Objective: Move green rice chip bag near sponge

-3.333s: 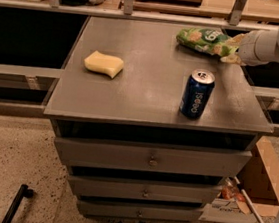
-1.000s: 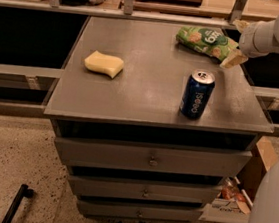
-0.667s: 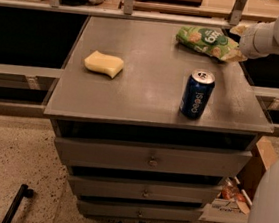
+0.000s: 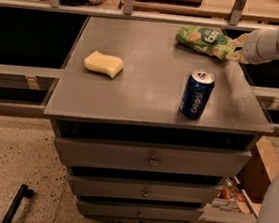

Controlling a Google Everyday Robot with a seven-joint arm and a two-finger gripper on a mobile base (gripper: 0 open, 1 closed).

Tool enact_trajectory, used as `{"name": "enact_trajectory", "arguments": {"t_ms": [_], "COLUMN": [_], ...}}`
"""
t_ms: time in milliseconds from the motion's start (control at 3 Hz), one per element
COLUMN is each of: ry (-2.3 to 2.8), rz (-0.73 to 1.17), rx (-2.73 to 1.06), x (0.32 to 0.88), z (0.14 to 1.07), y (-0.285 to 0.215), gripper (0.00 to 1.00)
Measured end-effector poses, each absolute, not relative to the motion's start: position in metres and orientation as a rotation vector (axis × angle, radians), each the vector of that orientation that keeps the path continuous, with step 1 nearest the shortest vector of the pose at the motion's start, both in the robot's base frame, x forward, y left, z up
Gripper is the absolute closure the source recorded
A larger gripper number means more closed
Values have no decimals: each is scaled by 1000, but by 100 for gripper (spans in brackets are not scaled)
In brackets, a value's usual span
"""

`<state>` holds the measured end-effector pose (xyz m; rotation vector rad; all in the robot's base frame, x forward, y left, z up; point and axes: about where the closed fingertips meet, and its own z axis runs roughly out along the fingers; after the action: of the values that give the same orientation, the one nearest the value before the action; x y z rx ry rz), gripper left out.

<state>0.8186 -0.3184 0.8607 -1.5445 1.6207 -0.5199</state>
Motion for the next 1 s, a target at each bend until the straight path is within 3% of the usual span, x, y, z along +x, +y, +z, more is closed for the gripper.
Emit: {"name": "enact_trajectory", "arguments": {"t_ms": [667, 1000], "ry": [1603, 1587], "rz": [-516, -524], "rx": [-1559, -1590], "x": [818, 824], "z": [858, 851], "y": [-315, -310], "gripper": [57, 38]}}
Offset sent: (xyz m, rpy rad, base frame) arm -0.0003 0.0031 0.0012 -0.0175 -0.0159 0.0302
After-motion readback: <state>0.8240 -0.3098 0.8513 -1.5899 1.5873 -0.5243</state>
